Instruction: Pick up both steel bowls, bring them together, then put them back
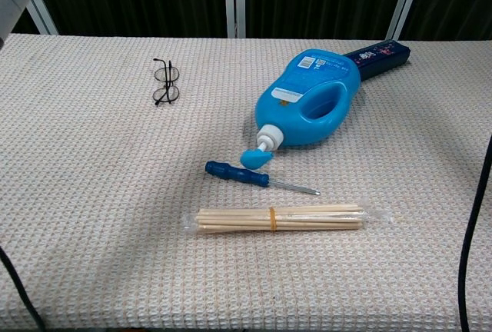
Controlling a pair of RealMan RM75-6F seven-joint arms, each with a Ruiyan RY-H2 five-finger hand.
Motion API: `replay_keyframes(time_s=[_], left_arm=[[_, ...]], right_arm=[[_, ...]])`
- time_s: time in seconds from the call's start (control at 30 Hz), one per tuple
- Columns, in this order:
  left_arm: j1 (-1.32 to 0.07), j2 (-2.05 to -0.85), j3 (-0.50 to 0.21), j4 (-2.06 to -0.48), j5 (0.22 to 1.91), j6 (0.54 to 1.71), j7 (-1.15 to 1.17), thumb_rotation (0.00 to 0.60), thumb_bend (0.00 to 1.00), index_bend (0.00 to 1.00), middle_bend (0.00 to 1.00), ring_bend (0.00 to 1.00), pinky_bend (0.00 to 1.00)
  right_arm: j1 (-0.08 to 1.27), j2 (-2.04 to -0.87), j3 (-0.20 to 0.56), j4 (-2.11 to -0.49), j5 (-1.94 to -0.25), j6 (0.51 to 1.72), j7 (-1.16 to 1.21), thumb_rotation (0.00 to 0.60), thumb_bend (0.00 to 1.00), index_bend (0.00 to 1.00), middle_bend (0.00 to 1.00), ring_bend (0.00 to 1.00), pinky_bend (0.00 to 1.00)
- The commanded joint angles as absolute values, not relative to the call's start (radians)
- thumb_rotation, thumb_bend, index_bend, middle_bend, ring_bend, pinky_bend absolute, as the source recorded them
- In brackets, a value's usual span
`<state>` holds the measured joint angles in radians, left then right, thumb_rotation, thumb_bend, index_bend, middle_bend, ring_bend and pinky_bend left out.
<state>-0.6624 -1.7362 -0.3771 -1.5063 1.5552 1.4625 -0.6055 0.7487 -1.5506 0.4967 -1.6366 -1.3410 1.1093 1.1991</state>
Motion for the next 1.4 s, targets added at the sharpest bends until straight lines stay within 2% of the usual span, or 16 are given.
replay_keyframes(time_s=[0.03,0.47,0.87,1.17,1.4], left_arm=[[-0.674,-1.728,-0.393,-1.515,1.550,1.461,-0.582,0.600,0.18,0.67,0.63,0.51,0.69],[-0.755,-1.767,-0.435,-1.505,1.529,1.442,-0.522,0.600,0.18,0.68,0.63,0.51,0.69],[-0.705,-1.712,-0.441,-1.505,1.490,1.497,-0.551,0.600,0.18,0.68,0.64,0.51,0.69],[-0.766,-1.744,-0.425,-1.510,1.519,1.458,-0.530,0.600,0.18,0.68,0.64,0.51,0.69],[-0.745,-1.723,-0.418,-1.514,1.511,1.482,-0.546,0.600,0.18,0.68,0.64,0.51,0.69]], right_arm=[[0.770,-1.569,0.510,-1.619,-1.321,1.094,1.178,0.600,0.24,0.69,0.54,0.46,0.29],[0.867,-1.626,0.534,-1.579,-1.280,1.004,1.158,0.600,0.25,0.69,0.54,0.46,0.29],[0.788,-1.562,0.518,-1.630,-1.329,1.073,1.231,0.600,0.28,0.69,0.54,0.46,0.29],[0.861,-1.623,0.510,-1.571,-1.300,1.006,1.185,0.600,0.29,0.69,0.54,0.46,0.29],[0.803,-1.596,0.510,-1.583,-1.306,1.071,1.216,0.600,0.29,0.69,0.54,0.46,0.29]])
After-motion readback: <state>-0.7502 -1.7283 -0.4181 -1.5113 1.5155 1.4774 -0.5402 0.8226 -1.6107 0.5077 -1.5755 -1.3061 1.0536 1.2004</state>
